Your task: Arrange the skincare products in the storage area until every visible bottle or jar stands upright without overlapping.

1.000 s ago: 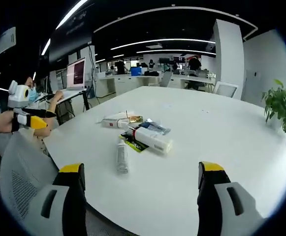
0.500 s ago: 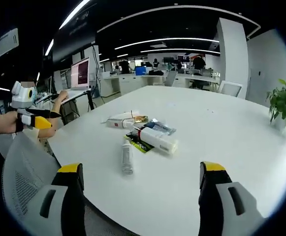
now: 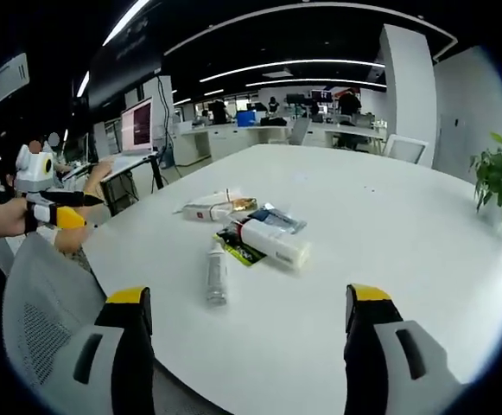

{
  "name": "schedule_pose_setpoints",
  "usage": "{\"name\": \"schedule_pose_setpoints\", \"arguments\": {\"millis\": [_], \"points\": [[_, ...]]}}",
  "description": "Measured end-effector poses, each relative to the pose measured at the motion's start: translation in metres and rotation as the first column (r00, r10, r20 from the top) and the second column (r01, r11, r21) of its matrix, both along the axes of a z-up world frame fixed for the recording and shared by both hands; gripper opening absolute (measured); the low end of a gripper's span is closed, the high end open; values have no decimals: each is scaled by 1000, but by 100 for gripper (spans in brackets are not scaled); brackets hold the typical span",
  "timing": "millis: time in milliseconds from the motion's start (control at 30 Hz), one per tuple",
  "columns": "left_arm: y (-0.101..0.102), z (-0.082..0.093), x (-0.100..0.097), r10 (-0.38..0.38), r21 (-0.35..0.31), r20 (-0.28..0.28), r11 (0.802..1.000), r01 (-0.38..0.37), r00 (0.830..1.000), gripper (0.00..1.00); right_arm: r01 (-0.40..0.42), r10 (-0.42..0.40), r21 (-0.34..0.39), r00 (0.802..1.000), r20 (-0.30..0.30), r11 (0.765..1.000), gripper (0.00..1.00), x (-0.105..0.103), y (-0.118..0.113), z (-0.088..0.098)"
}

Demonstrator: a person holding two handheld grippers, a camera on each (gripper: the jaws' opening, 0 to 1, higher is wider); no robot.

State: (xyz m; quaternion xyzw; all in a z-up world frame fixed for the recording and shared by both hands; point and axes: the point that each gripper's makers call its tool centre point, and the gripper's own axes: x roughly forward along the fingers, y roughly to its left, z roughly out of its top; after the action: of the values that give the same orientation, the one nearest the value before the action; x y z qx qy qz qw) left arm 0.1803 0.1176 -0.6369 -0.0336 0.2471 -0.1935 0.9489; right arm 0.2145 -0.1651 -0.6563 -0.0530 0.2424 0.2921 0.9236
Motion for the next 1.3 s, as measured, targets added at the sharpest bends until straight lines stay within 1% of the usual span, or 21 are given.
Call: {"name": "schedule_pose_setpoints", "arguments": {"millis": [167, 267, 367, 400, 500, 600, 733, 967, 1067, 1167, 1233, 1300], "points": [[1, 0, 1, 4, -6, 2, 1000, -4, 1000, 85, -22, 23, -38, 1000, 11, 999, 87, 8, -1, 0], [1, 1, 1, 7, -13, 5, 1000, -7, 1000, 85, -39, 41, -61, 999, 21, 997, 84, 17, -2, 2], [3, 1, 2, 10, -13, 7, 1000, -10, 1000, 85, -55, 56, -44, 998, 30, 998, 83, 25, 0, 6], [3, 1, 2, 11, -15, 7, 1000, -11, 1000, 85, -62, 64, -53, 997, 31, 997, 82, 28, 1, 9], [3, 1, 2, 14, -15, 5, 1000, -14, 1000, 85, -97, 100, -97, 995, 28, 991, 76, 36, 2, 6], [4, 1, 2, 18, -21, 5, 1000, -17, 1000, 84, -110, 113, -97, 993, 27, 989, 74, 46, 5, 6], [4, 2, 2, 25, -27, 6, 999, -25, 1000, 84, -146, 149, -136, 989, 13, 980, 70, 55, 11, 2], [5, 3, 3, 28, -25, 8, 999, -28, 1000, 83, -201, 200, -178, 980, -23, 963, 63, 72, 19, -6], [6, 1, 3, 26, -22, 6, 999, -26, 1000, 83, -230, 227, -196, 973, -35, 953, 60, 83, 20, -12], [6, 0, 3, 23, -21, 3, 1000, -23, 1000, 82, -259, 251, -179, 966, -64, 949, 60, 90, 27, -12], [6, 0, 2, 22, -22, 1, 1000, -22, 1000, 82, -284, 274, -210, 959, -74, 936, 57, 95, 27, -16], [6, 0, 2, 21, -32, -5, 999, -21, 1000, 82, -306, 295, -223, 952, -83, 926, 54, 99, 31, -18]]}}
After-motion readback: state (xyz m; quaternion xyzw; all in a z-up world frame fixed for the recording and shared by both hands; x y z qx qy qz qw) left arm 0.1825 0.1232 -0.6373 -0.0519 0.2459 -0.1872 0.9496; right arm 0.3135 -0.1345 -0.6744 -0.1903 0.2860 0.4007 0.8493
